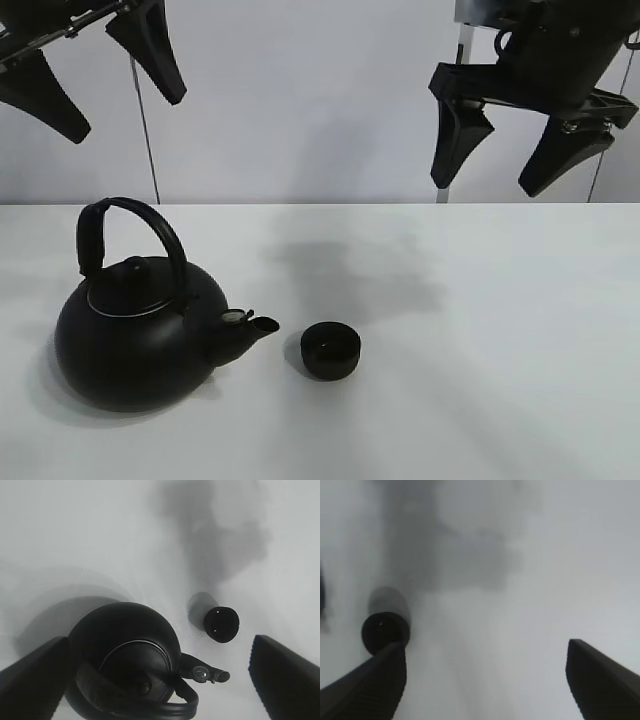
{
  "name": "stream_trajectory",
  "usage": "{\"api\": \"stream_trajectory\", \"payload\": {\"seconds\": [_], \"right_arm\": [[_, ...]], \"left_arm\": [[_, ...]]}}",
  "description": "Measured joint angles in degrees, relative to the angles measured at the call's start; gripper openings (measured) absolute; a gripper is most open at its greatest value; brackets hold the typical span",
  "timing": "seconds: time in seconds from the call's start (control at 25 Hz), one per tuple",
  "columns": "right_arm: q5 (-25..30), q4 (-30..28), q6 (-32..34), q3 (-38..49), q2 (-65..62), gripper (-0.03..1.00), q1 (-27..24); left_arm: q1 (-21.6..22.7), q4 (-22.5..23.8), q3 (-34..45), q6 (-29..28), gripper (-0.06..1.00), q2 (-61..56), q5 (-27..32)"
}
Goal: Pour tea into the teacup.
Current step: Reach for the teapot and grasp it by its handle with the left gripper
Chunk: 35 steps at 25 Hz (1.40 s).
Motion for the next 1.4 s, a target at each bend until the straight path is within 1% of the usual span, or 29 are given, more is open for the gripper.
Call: {"api": "stream_trajectory", "payload": {"seconds": [0.16,0.32,0.52,0.68,1.4], "right_arm": [[-0.2,4.1,-0.8,0.0,0.0,0.60,0.0],[-0.4,5.5,0.0,0.0,0.0,0.60,0.0],[-0.8,5.7,1.5,-0.2,0.0,0.60,0.0],[-1.0,5.6,3.4,-2.1,0.0,0.60,0.0],[-1.6,5.6,3.6,-2.7,0.0,0.60,0.0]], "left_arm": [[0.0,0.0,0.0,0.0,0.70,0.0,0.0],[0.0,0.0,0.0,0.0,0.70,0.0,0.0],[0.0,0.0,0.0,0.0,0.70,0.0,-0.1],[0.0,0.0,0.0,0.0,0.70,0.0,-0.1],[0.0,0.0,0.0,0.0,0.70,0.0,-0.1]]}}
